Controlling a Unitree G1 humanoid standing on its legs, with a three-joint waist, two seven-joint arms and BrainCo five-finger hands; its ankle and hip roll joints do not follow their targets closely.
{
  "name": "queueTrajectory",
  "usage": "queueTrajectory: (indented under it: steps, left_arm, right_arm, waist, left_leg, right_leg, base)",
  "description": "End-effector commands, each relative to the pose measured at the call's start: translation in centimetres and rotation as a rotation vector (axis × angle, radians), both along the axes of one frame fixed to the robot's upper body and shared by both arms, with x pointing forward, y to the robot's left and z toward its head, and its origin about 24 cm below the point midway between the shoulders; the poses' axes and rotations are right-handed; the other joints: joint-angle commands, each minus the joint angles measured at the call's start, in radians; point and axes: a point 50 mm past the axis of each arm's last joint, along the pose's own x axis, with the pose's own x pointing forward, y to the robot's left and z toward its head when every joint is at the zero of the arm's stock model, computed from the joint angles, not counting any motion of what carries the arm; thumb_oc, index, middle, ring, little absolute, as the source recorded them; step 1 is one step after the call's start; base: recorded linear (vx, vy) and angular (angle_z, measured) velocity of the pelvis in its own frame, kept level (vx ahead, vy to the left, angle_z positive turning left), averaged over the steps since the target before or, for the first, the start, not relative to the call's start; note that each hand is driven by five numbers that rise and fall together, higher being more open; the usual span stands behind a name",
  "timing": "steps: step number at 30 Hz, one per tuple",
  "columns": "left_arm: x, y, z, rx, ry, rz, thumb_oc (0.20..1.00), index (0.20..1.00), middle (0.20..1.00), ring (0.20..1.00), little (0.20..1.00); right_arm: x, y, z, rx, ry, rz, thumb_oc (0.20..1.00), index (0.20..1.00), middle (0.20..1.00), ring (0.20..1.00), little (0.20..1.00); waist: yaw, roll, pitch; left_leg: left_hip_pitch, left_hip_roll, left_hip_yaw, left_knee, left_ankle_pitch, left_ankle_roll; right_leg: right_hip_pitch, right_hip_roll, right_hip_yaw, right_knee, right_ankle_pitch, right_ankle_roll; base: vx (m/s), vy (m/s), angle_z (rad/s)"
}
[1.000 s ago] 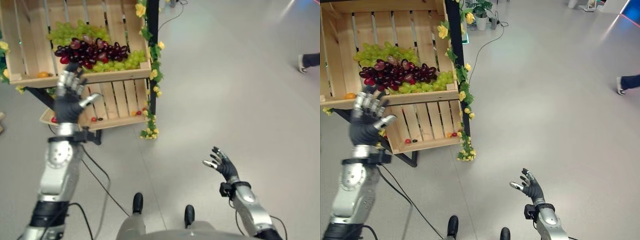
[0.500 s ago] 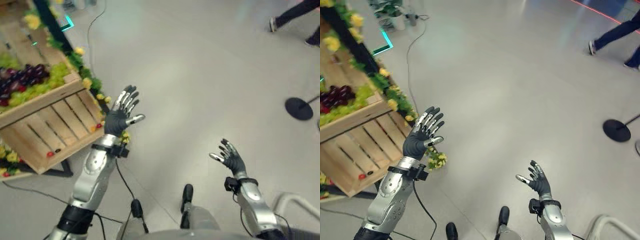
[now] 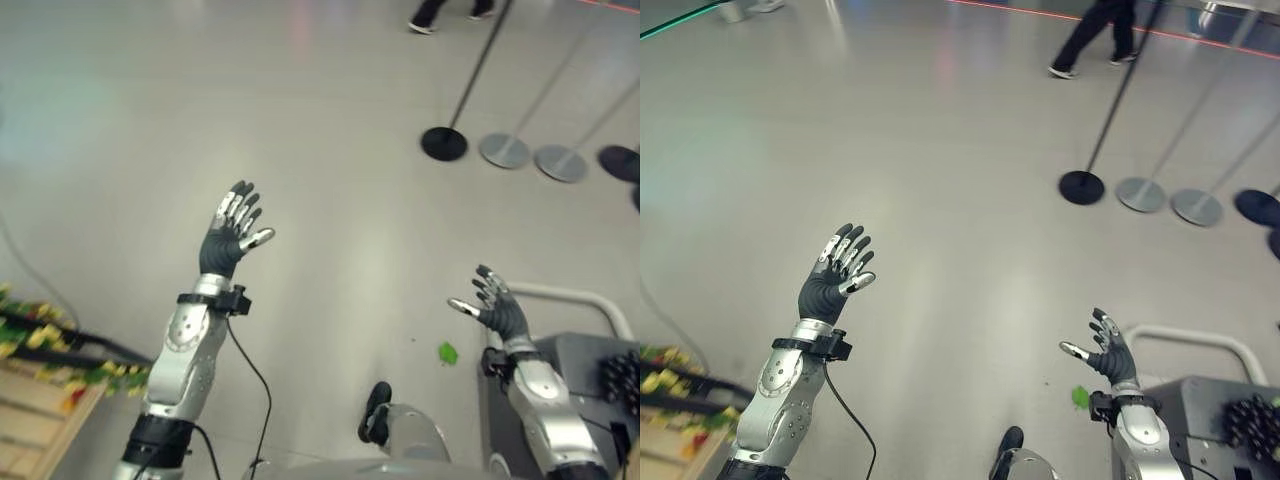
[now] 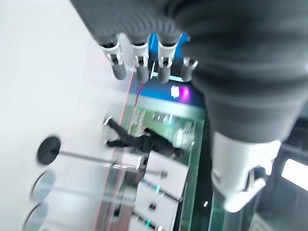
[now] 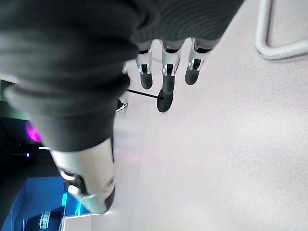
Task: Pick up the fruits from the basket on one side to the basket on the other side
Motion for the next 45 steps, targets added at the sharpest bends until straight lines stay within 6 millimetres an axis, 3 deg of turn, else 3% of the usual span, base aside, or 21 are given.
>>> queueTrajectory:
  steps: [1,5,7,8,10,14,15,21,23,24,26,27,32,33,35,36,38,39,43,44,45]
  left_arm:
    - [-0.8,0.1,1.4,-0.058,-0.097,0.025,1.000,1.000,1.000,1.000,1.000]
    - [-1.2,0.5,0.8,-0.067,-0.074,0.042,1.000,1.000,1.000,1.000,1.000]
    - [-1.4,0.6,0.7,-0.061,-0.068,0.045,1.000,1.000,1.000,1.000,1.000]
    - [-1.4,0.6,0.7,-0.061,-0.067,0.045,1.000,1.000,1.000,1.000,1.000]
    - [-1.4,0.7,0.4,-0.050,-0.056,0.046,1.000,1.000,1.000,1.000,1.000]
    - [-1.2,0.7,-0.2,-0.031,-0.036,0.053,1.000,1.000,1.000,1.000,1.000]
    - [-1.2,0.4,-0.5,-0.022,-0.018,0.041,1.000,1.000,1.000,1.000,1.000]
    - [-1.1,0.5,-0.8,0.013,0.003,0.036,1.000,1.000,1.000,1.000,1.000]
    - [-0.6,0.6,-0.5,0.030,-0.003,0.053,1.000,1.000,1.000,1.000,1.000]
    - [-0.5,0.6,-0.4,0.024,-0.004,0.062,1.000,1.000,1.000,1.000,1.000]
    - [-0.6,1.2,-0.4,0.017,0.001,0.086,1.000,1.000,1.000,1.000,1.000]
    - [-0.7,1.2,-0.6,0.007,0.009,0.087,1.000,1.000,1.000,1.000,1.000]
    - [-0.7,1.3,-0.8,-0.007,0.014,0.095,1.000,1.000,1.000,1.000,1.000]
    - [-0.6,1.4,-0.9,-0.004,0.018,0.107,1.000,1.000,1.000,1.000,1.000]
    - [-0.6,1.4,-1.1,-0.002,0.026,0.102,1.000,1.000,1.000,1.000,1.000]
    - [-0.5,1.0,-1.7,-0.030,0.053,0.083,1.000,1.000,1.000,1.000,1.000]
    - [-0.5,0.7,-1.8,-0.044,0.058,0.064,1.000,1.000,1.000,1.000,1.000]
    - [-0.5,0.0,-2.8,-0.111,0.098,0.045,1.000,1.000,1.000,1.000,1.000]
    - [-0.8,-0.4,-4.5,-0.155,0.172,0.054,1.000,1.000,1.000,1.000,1.000]
    - [-0.8,-0.4,-4.4,-0.155,0.171,0.054,1.000,1.000,1.000,1.000,1.000]
    - [-1.0,-0.3,-5.0,-0.159,0.197,0.061,1.000,1.000,1.000,1.000,1.000]
  right_arm:
    - [2.8,1.5,4.3,-0.017,-0.213,0.104,1.000,1.000,1.000,1.000,1.000]
    - [2.1,0.9,3.5,-0.012,-0.173,0.095,1.000,1.000,1.000,1.000,1.000]
    - [2.1,0.5,3.6,-0.004,-0.179,0.074,1.000,1.000,1.000,1.000,1.000]
    - [2.0,0.5,3.6,-0.003,-0.178,0.074,1.000,1.000,1.000,1.000,1.000]
    - [2.2,0.7,3.4,0.006,-0.170,0.087,1.000,1.000,1.000,1.000,1.000]
    - [2.1,0.5,3.4,0.001,-0.164,0.088,1.000,1.000,1.000,1.000,1.000]
    - [1.8,0.9,3.2,0.024,-0.162,0.092,1.000,1.000,1.000,1.000,1.000]
    - [1.2,0.7,3.1,0.053,-0.165,0.054,1.000,1.000,1.000,1.000,1.000]
    - [1.5,0.9,3.4,0.060,-0.191,0.045,1.000,1.000,1.000,1.000,1.000]
    - [1.4,1.0,3.4,0.061,-0.192,0.041,1.000,1.000,1.000,1.000,1.000]
    - [1.6,1.3,3.4,0.068,-0.198,0.039,1.000,1.000,1.000,1.000,1.000]
    - [1.8,1.4,3.3,0.062,-0.194,0.038,1.000,1.000,1.000,1.000,1.000]
    - [1.7,0.9,3.3,0.035,-0.191,0.021,1.000,1.000,1.000,1.000,1.000]
    - [1.9,1.0,3.5,0.023,-0.197,0.021,1.000,1.000,1.000,1.000,1.000]
    - [1.9,1.0,3.5,0.025,-0.195,0.028,1.000,1.000,1.000,1.000,1.000]
    - [1.6,0.8,3.2,0.008,-0.179,0.028,1.000,1.000,1.000,1.000,1.000]
    - [1.5,0.8,3.4,0.013,-0.183,0.033,1.000,1.000,1.000,1.000,1.000]
    - [1.8,0.9,3.9,-0.002,-0.201,0.057,1.000,1.000,1.000,1.000,1.000]
    - [2.3,1.7,3.9,0.022,-0.188,0.109,1.000,1.000,1.000,1.000,1.000]
    - [2.4,1.7,3.9,0.022,-0.189,0.109,1.000,1.000,1.000,1.000,1.000]
    - [2.4,1.8,4.2,0.038,-0.199,0.118,1.000,1.000,1.000,1.000,1.000]
  waist:
    - [0.079,-0.030,0.028]
    - [0.097,-0.042,0.018]
    - [0.111,-0.048,0.006]
    - [0.117,-0.050,0.007]
    - [0.133,-0.042,0.006]
    - [0.134,-0.036,0.007]
    - [0.103,-0.032,-0.004]
    - [0.066,-0.057,-0.006]
    - [0.042,-0.057,0.023]
    - [0.046,-0.052,0.021]
    - [0.073,-0.043,0.019]
    - [0.073,-0.044,0.020]
    - [0.059,-0.070,0.018]
    - [0.057,-0.073,0.019]
    - [0.051,-0.071,0.018]
    - [0.021,-0.065,0.019]
    - [0.021,-0.064,0.013]
    - [0.013,-0.044,0.019]
    - [0.038,-0.052,0.050]
    - [0.034,-0.055,0.048]
    - [0.045,-0.067,0.063]
  left_leg:
    - [-0.164,-0.293,-0.420,0.077,-0.128,0.000]
    - [-0.196,-0.356,-0.541,0.073,-0.134,0.019]
    - [-0.237,-0.436,-0.742,-0.029,-0.124,0.021]
    - [-0.226,-0.433,-0.738,-0.042,-0.122,0.021]
    - [-0.284,-0.441,-0.912,-0.145,-0.008,-0.005]
    - [-0.298,-0.418,-0.899,-0.210,0.048,-0.008]
    - [-0.258,-0.388,-0.883,-0.267,0.057,0.001]
    - [-0.182,-0.302,-0.737,-0.370,0.070,0.019]
    - [-0.158,-0.252,-0.653,-0.387,0.056,0.016]
    - [-0.150,-0.241,-0.621,-0.387,0.047,0.016]
    - [-0.126,-0.205,-0.522,-0.392,0.017,0.008]
    - [-0.123,-0.197,-0.489,-0.396,0.016,0.009]
    - [-0.103,-0.231,-0.394,-0.401,-0.012,0.018]
    - [-0.082,-0.233,-0.349,-0.399,-0.027,0.013]
    - [-0.070,-0.233,-0.332,-0.396,-0.034,0.012]
    - [-0.043,-0.237,-0.335,-0.372,-0.073,0.019]
    - [-0.041,-0.245,-0.340,-0.339,-0.095,0.025]
    - [-0.046,-0.271,-0.341,-0.167,-0.164,0.015]
    - [-0.148,-0.316,-0.388,0.203,-0.098,-0.032]
    - [-0.156,-0.321,-0.390,0.205,-0.092,-0.031]
    - [-0.200,-0.366,-0.388,0.357,-0.069,-0.056]
  right_leg:
    - [0.198,-0.004,0.196,-0.179,-0.101,0.110]
    - [0.219,0.030,0.311,-0.213,-0.101,0.116]
    - [0.244,0.079,0.460,-0.224,-0.117,0.112]
    - [0.247,0.079,0.466,-0.223,-0.119,0.110]
    - [0.280,0.140,0.609,-0.239,-0.131,0.105]
    - [0.312,0.158,0.680,-0.249,-0.138,0.109]
    - [0.308,0.168,0.701,-0.231,-0.143,0.111]
    - [0.198,0.183,0.657,-0.057,-0.150,0.171]
    - [0.085,0.159,0.498,0.024,-0.112,0.218]
    - [0.080,0.122,0.420,0.027,-0.113,0.220]
    - [0.122,-0.024,0.202,-0.048,-0.104,0.204]
    - [0.120,-0.039,0.180,-0.079,-0.077,0.200]
    - [0.080,-0.003,0.182,-0.225,0.011,0.199]
    - [0.056,-0.033,0.081,-0.256,0.057,0.208]
    - [0.061,-0.034,0.072,-0.257,0.061,0.211]
    - [0.072,0.003,0.195,-0.246,0.024,0.198]
    - [0.074,0.001,0.208,-0.226,0.013,0.192]
    - [0.097,-0.010,0.197,-0.211,-0.001,0.169]
    - [0.217,0.002,0.202,-0.233,-0.053,0.120]
    - [0.213,-0.003,0.199,-0.234,-0.049,0.121]
    - [0.235,-0.014,0.202,-0.235,-0.057,0.111]
  base:
    - [0.20,-0.057,-1.86]
    - [0.27,-0.122,-1.98]
    - [0.32,-0.010,-1.19]
    - [0.29,0.002,-1.97]
    - [0.30,0.003,-1.96]
    - [0.14,0.046,-1.66]
    - [0.10,0.137,-0.75]
    - [0.04,0.089,-0.46]
    - [-0.08,0.109,-0.60]
    - [0.00,0.093,-0.64]
    - [0.05,0.034,-1.28]
    - [0.00,0.004,-1.46]
    - [0.10,-0.009,-0.97]
    - [0.13,-0.039,-0.47]
    - [0.25,-0.078,-0.42]
    - [0.37,-0.101,-0.46]
    - [0.26,-0.082,-0.06]
    - [0.20,-0.105,-0.11]
    - [0.22,-0.111,-0.43]
    - [0.11,-0.107,-0.35]
    - [0.21,-0.096,-0.35]
